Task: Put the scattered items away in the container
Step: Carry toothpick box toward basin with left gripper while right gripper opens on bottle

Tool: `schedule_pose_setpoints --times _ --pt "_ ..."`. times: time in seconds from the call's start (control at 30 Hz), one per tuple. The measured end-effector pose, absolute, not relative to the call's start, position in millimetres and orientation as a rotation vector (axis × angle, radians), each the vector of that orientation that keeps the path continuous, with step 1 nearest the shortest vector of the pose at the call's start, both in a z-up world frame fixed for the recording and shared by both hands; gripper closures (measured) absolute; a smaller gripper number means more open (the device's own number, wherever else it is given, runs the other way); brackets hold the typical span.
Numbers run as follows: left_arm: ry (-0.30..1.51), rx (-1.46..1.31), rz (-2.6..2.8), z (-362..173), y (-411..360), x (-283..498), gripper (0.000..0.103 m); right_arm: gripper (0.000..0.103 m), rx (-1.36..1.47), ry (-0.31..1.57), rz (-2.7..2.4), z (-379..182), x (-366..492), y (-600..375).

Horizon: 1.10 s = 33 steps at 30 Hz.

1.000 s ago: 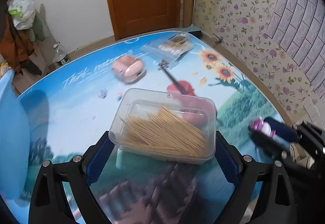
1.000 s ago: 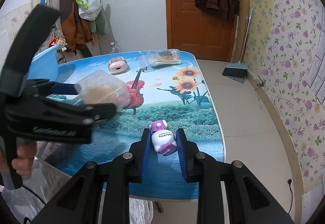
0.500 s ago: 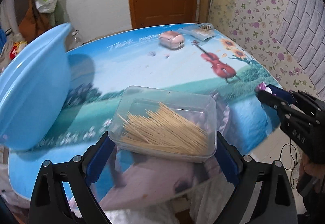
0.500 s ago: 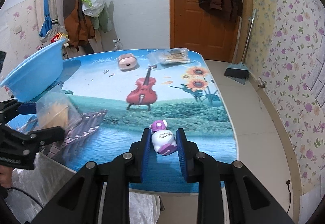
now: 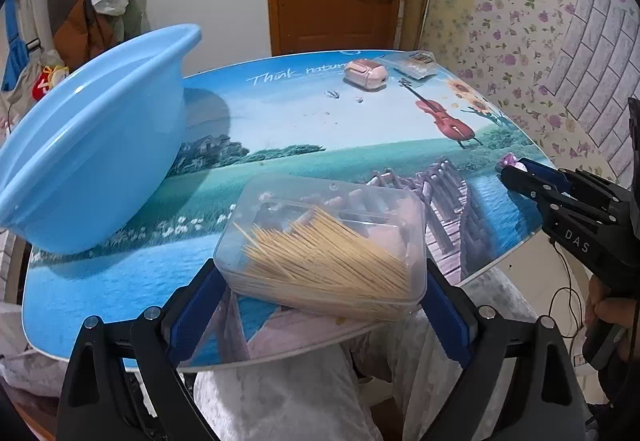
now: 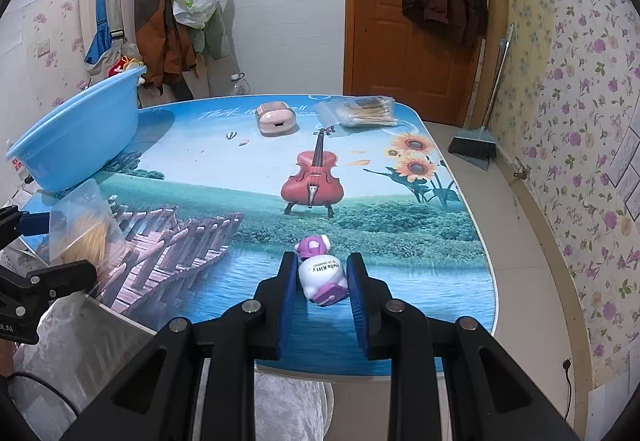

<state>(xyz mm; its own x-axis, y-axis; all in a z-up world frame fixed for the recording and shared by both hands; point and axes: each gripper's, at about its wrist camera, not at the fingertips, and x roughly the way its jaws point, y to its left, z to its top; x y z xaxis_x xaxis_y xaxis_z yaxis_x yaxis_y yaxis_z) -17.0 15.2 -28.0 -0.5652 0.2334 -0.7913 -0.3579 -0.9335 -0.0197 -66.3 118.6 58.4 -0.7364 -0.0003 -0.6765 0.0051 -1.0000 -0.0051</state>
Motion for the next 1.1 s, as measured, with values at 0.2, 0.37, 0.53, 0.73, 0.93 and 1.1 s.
schedule_pose_setpoints --times 0.2,0.37,0.53,0.73,0.93,1.1 --pt "0.247 -1.225 2.489 -29 23 -24 0.008 0.077 1.142 0.008 -2.926 59 -67 118" --pt "0.223 -1.214 2.479 -28 21 -30 0.005 0.077 1.14 0.007 -2.926 58 -67 118" --pt "0.211 -1.209 2.466 -28 19 -32 0.003 0.077 1.142 0.01 -2.923 58 -68 118" --pt "0.244 -1.191 2.467 -26 25 -39 0.002 0.077 1.145 0.014 -2.922 59 -68 118" --pt "0.234 -1.193 2.47 -26 30 -47 0.002 0.077 1.142 0.015 -2.923 59 -68 118" --pt "0.186 -1.249 2.484 -33 29 -53 0.002 0.077 1.139 0.012 -2.925 59 -68 119"
